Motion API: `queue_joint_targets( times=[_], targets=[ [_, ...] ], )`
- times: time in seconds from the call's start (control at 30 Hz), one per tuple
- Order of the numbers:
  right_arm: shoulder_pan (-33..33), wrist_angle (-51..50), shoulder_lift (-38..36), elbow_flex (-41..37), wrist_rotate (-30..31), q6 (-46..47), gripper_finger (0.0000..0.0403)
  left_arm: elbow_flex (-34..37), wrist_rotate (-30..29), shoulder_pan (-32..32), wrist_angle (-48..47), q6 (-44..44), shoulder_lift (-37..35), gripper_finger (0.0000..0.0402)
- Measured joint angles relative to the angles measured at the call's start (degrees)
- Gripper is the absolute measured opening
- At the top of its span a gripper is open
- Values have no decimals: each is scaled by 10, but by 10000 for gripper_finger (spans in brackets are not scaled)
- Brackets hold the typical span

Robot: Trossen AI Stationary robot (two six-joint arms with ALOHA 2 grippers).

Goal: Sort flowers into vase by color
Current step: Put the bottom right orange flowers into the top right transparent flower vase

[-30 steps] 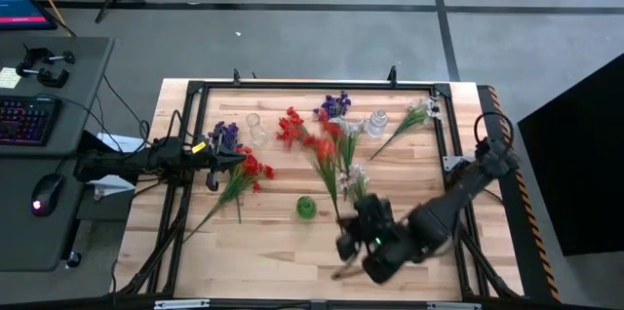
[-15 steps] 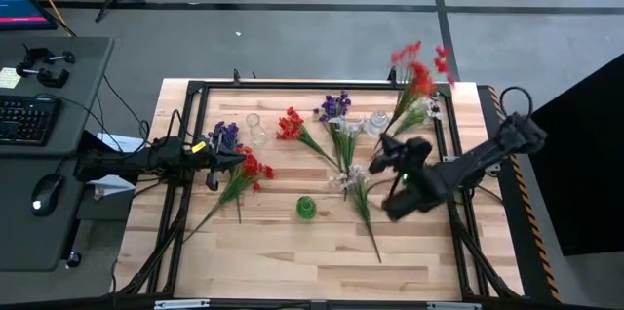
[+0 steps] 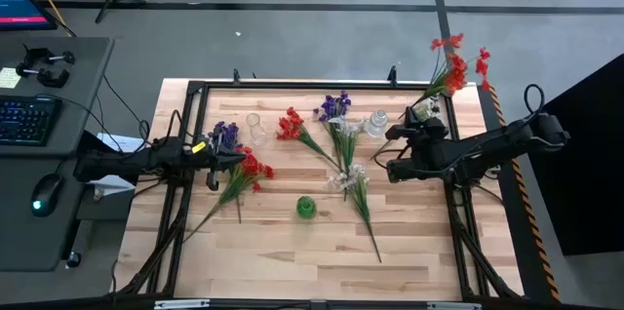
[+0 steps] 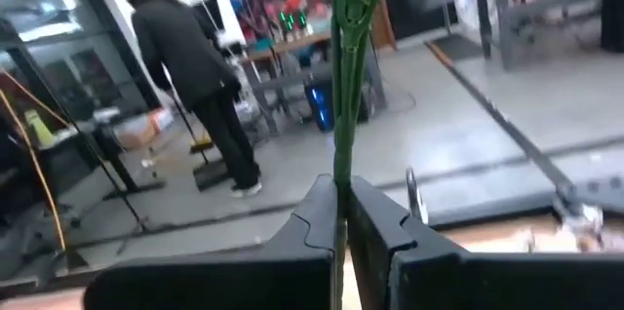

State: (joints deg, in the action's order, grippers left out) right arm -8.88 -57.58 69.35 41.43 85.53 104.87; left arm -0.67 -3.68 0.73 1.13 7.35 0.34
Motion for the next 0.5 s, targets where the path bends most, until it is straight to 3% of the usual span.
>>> queue_joint_targets(
  times=[0.1, 0.2, 0.27, 0.4, 0.5],
  targets=[
    [-5, 96, 1, 19, -52, -132, 0, 0, 0, 0, 0, 0, 0, 5],
    [-13, 247, 1, 57, -89, -423, 0, 0, 0, 0, 0, 0, 0, 5],
    [-3, 316, -8, 69, -123, -565, 0, 0, 0, 0, 0, 0, 0, 5],
    [55, 392, -64, 42, -225, -681, 0, 0, 0, 0, 0, 0, 0, 5],
    [119, 568, -104, -23, -352, -840, 0, 0, 0, 0, 0, 0, 0, 5]
  ],
)
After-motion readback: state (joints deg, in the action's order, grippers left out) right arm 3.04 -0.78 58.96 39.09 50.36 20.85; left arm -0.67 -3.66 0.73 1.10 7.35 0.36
